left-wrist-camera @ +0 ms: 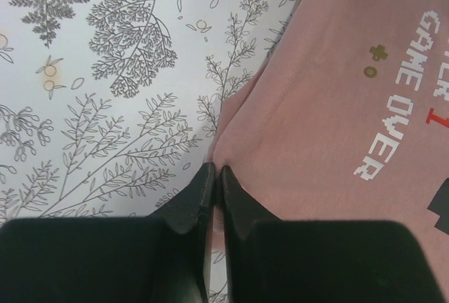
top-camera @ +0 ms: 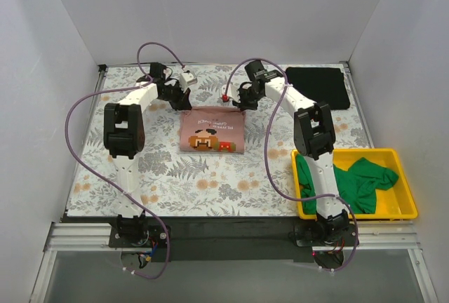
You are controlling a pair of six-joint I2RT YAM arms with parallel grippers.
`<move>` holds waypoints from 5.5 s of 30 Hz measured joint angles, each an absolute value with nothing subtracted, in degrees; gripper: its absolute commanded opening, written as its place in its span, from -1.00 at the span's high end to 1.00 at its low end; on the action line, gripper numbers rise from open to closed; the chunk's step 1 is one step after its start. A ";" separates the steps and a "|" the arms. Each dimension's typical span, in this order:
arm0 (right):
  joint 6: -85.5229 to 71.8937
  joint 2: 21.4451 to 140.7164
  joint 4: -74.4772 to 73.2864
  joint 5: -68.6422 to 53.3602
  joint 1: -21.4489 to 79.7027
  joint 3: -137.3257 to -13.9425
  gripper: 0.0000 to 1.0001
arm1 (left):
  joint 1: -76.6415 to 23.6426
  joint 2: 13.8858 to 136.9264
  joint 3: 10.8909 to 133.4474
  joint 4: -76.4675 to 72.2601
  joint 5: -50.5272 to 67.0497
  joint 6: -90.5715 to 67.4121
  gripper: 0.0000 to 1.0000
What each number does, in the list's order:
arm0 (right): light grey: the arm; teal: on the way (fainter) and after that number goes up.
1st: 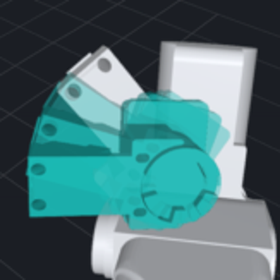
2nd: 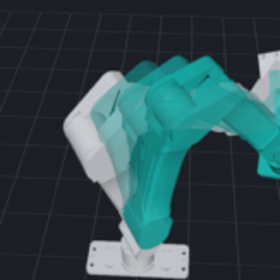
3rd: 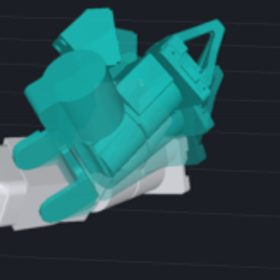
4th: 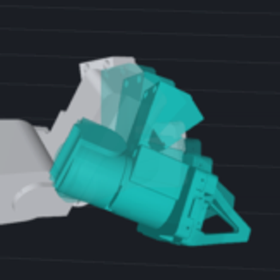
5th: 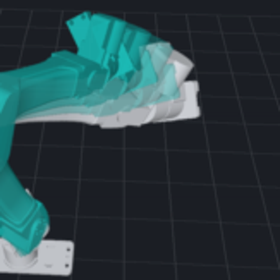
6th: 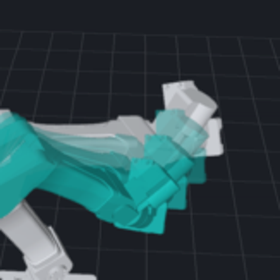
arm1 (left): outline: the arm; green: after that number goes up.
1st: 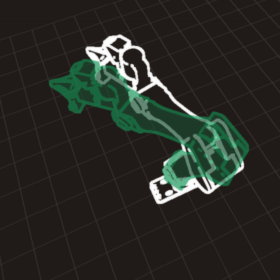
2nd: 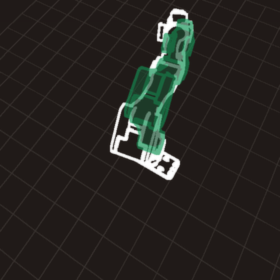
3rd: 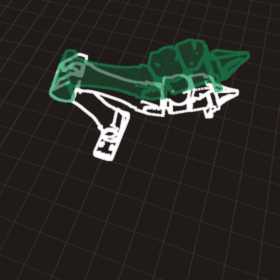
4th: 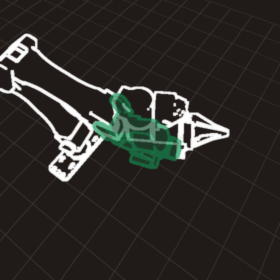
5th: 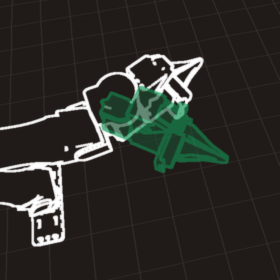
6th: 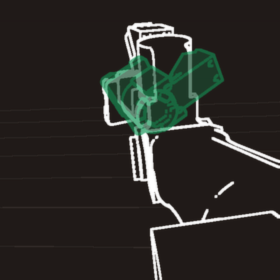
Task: Fold and stack the t-shirts
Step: Fold the tshirt, then neatly place the folded tshirt to the corner
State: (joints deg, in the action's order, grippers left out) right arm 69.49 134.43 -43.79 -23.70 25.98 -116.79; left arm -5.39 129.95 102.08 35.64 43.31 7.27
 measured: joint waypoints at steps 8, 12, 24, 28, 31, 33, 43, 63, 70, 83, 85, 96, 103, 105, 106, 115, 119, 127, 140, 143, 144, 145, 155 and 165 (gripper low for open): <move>66.61 134.50 -43.11 -19.16 25.67 -120.36 -0.46 | -4.86 129.80 106.43 35.20 39.94 1.13 0.21; 59.31 132.42 -41.95 -18.33 24.75 -121.51 -0.81 | -3.16 126.34 106.37 35.62 40.34 -6.70 0.10; 12.78 108.20 -32.62 -41.93 26.02 -96.40 -0.97 | -9.47 96.27 71.37 21.74 57.52 -52.29 -0.62; -1.21 109.36 -25.02 -48.29 29.50 -86.52 -0.97 | -12.71 97.23 61.19 14.04 59.96 -65.36 -0.64; -11.40 112.68 -18.09 -51.44 31.46 -81.38 -0.97 | -12.56 99.92 57.76 9.08 60.55 -72.36 -0.64; -16.34 115.66 -13.98 -52.12 31.62 -79.61 -0.97 | -12.08 101.78 56.58 6.57 60.49 -75.11 -0.65; -28.12 122.85 -1.43 -60.16 25.71 -74.19 -0.97 | 0.30 112.99 51.00 -6.07 67.22 -81.67 -0.67; -16.88 118.85 -11.20 -53.08 20.32 -95.55 -0.97 | -2.92 104.77 67.83 -0.01 59.53 -73.84 -0.68; -18.22 133.27 -7.46 -50.76 20.23 -103.74 -0.97 | -4.62 124.16 76.60 -8.16 53.60 -80.03 -0.68; -17.78 138.56 -6.61 -51.94 18.35 -106.34 -0.97 | -0.84 124.01 77.41 -6.44 52.40 -76.53 -0.69; -17.82 136.49 -7.35 -50.61 18.17 -105.60 -0.97 | -0.86 119.98 77.43 -1.91 50.15 -69.97 -0.69; -6.59 107.20 -15.79 -31.83 17.37 -98.70 -0.97 | -16.91 86.52 71.11 8.56 36.77 -23.18 -0.69; -9.93 101.67 -17.56 -27.27 15.09 -81.58 -0.97 | -35.14 87.77 55.42 5.26 24.56 -2.22 -0.14; -12.29 101.67 -18.11 -27.05 13.91 -75.44 -0.97 | -39.18 90.50 51.96 4.36 21.39 2.09 0.00; -13.30 101.67 -18.44 -27.03 13.39 -72.90 -0.97 | -40.80 92.64 51.66 4.03 20.18 3.68 0.02; -19.90 101.23 -16.75 -29.85 10.90 -69.30 -0.97 | -44.10 102.94 53.21 -4.89 13.69 11.46 0.15; -24.01 101.21 -14.28 -32.29 9.85 -67.18 -0.97 | -44.10 105.47 54.61 -7.42 13.26 12.93 0.45; -34.76 102.24 -7.44 -36.62 9.23 -60.99 -0.97 | -43.88 106.50 54.76 -8.60 15.07 12.99 1.00; -50.13 112.07 10.09 -39.22 16.82 -59.94 -0.78 | -40.49 104.36 59.99 -2.94 21.56 6.07 1.00; -53.54 113.60 13.39 -38.76 18.46 -60.23 -0.67 | -40.12 104.22 61.23 -2.76 22.28 4.73 1.00; -54.70 114.04 14.37 -38.52 19.00 -60.23 -0.59 | -39.97 104.22 61.54 -2.59 22.52 4.29 1.00; -55.79 114.43 15.38 -38.06 19.44 -60.23 -0.54 | -39.83 104.18 61.71 -2.52 22.76 3.84 1.00; -64.27 122.52 23.53 -31.81 21.61 -66.39 -0.01 | -39.44 103.70 61.78 -1.43 24.58 1.21 1.00; -62.00 127.20 24.05 -26.94 22.31 -72.27 0.97 | -38.72 103.68 62.43 -1.41 24.45 -1.54 0.61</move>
